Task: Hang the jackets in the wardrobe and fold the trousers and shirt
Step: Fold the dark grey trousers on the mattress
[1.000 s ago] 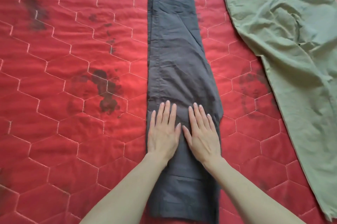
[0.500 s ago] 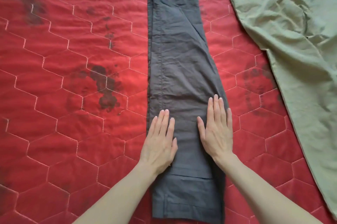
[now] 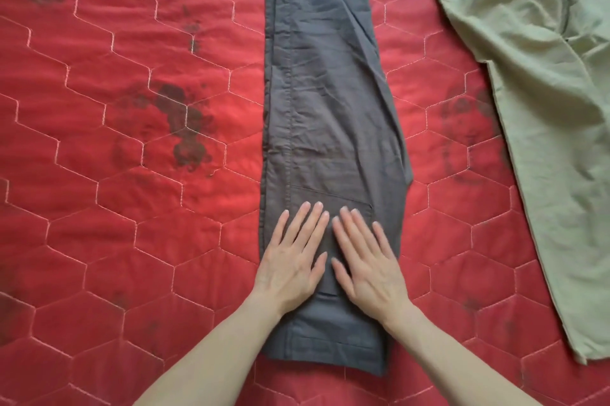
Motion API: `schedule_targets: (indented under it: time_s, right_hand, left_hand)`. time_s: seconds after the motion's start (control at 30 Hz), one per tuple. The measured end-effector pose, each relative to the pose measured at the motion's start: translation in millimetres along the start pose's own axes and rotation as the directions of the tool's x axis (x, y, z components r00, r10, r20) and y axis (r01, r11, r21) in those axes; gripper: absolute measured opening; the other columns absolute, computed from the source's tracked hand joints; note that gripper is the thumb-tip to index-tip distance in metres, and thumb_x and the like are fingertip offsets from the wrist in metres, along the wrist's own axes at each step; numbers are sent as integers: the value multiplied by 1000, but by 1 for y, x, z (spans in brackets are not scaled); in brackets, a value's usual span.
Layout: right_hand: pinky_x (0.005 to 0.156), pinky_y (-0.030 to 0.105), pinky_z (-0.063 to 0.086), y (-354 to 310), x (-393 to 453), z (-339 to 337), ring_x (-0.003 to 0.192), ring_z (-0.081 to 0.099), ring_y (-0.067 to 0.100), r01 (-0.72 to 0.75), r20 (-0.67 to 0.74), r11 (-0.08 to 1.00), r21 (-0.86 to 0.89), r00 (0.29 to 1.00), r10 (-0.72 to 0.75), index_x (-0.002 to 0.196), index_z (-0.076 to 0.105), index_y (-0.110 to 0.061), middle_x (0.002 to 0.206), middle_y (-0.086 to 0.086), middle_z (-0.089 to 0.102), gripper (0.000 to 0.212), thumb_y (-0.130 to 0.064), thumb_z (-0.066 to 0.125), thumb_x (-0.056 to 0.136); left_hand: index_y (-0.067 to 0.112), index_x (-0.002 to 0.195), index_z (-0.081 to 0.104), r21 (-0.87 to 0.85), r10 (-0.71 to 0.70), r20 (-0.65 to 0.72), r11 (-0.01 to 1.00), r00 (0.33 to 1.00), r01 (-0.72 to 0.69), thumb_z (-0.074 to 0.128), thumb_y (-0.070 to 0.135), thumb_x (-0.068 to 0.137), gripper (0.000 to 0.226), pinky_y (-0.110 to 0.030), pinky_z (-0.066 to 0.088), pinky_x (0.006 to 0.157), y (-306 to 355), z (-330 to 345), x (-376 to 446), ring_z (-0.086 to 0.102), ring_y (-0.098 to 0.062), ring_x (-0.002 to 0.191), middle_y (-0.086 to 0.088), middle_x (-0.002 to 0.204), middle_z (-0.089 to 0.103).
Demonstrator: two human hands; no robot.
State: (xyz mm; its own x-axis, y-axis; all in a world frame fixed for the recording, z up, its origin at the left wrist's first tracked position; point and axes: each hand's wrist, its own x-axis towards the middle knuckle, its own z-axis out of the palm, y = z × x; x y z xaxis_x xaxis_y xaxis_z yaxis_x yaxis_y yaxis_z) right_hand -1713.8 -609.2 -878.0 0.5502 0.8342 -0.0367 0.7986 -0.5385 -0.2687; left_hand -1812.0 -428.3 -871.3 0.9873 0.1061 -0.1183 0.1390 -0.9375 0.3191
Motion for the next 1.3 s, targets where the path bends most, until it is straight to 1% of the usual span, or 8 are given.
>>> schedule_targets:
  time_s: [0.17,0.3,0.47,0.7,0.87,1.0,1.17,1.3]
  right_hand:
    - [130,44,16,15,-16,-11,162,11,22,311,189,947,79,928,-321,167,17,-14,176,5,10,68,-42,40,109]
    - [130,42,12,64,-19,-32,162,8,23,529,322,828,187,764,-560,168,13,-17,176,5,7,82,-36,54,99]
    - [130,40,4,96,-4,-50,163,2,22,624,496,734,268,564,-660,168,7,-19,176,4,-1,113,-45,63,74]
    - [127,40,26,82,-6,-42,159,23,23,746,398,664,41,598,-696,167,22,-26,173,5,21,82,-33,56,93]
    - [121,40,36,64,-9,-49,152,39,19,565,263,799,207,754,-601,153,52,-23,164,1,43,49,-24,44,104]
    - [124,37,28,50,-11,-61,146,47,9,-42,355,755,655,899,-258,147,56,-19,154,-10,55,49,-26,60,99]
    - [76,25,54,39,12,-68,87,66,-2,-452,411,467,760,891,195,99,75,-28,97,-17,77,15,-32,62,92]
    - [59,34,34,39,33,-60,68,38,5,-545,430,456,704,838,337,74,53,-11,71,-17,45,60,-68,55,91]
  left_hand:
    - [4,164,20,18,304,115,951,946,-308,47,37,102,76,-50,17,128,-29,-9,-33,8,-27,162,-12,174,10]
    - [5,165,13,-18,557,297,815,776,-579,55,27,82,96,-46,9,130,-78,-32,-39,4,-28,162,-13,175,5]
    - [8,166,8,-63,618,410,753,671,-655,60,32,75,108,-46,6,130,-99,-40,-34,-1,-26,162,-12,175,-3]
    - [11,163,28,104,668,295,688,683,-718,51,22,90,77,-59,8,127,-83,-27,-33,16,-30,160,-13,171,22]
    - [14,167,14,-27,644,350,733,680,-680,60,61,85,105,-57,-2,129,-88,-31,-30,1,-30,162,-12,175,6]
    - [12,165,19,-144,564,292,825,773,-547,68,58,86,104,-46,2,131,-81,-32,-33,6,-18,162,-3,174,15]
    - [8,158,37,-371,372,105,875,922,-310,69,40,96,77,-36,17,130,-57,-35,-38,30,-10,155,-1,161,45]
    - [7,137,62,-545,104,-38,831,994,-108,68,7,89,48,-28,35,119,-35,-39,-37,59,-8,128,9,136,65]
